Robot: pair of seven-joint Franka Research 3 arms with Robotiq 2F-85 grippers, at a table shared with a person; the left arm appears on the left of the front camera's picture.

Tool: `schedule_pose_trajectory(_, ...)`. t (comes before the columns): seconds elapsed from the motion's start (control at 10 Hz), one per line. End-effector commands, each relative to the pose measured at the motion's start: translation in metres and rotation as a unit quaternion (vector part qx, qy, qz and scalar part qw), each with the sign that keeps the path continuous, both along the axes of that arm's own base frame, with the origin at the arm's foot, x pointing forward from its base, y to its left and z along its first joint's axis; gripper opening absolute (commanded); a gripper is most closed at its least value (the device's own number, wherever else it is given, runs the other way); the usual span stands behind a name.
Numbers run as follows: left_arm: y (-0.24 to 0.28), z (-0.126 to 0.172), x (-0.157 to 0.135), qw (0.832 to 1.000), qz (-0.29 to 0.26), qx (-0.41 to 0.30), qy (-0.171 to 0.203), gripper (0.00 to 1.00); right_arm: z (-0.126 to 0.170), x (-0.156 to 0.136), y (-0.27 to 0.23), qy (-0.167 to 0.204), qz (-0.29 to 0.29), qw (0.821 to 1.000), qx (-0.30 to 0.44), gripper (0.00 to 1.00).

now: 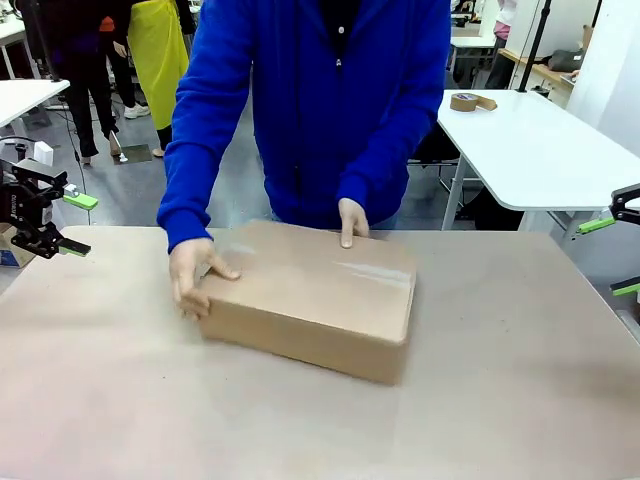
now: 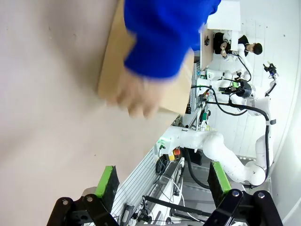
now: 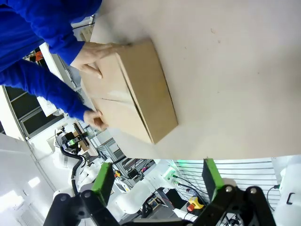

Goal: Pack the gift set into the box.
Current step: Press and hold the closed box until the human finishes sealing it.

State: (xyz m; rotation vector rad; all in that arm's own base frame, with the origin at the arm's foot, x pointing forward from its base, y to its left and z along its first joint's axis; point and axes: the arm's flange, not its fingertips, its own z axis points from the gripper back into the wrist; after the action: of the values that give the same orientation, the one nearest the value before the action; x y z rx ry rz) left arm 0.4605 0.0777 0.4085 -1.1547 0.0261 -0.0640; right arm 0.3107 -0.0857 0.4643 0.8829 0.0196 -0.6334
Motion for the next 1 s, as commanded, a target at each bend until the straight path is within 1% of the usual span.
schedule_pose_trajectory(0.0, 0.0001, 0.0013, -0.0041, 1.000, 0.002, 0.004, 0.000, 1.00, -0.0004, -0.0010, -0.0030, -0.007, 0.007, 1.000, 0.002, 1.00)
schedule_pose_trajectory(0.9, 0.0001, 0.0013, -0.0041, 1.000, 0.002, 0.004, 0.000, 1.00, -0.0004, -0.0010, -0.0030, -0.007, 0.007, 1.000, 0.002, 1.00)
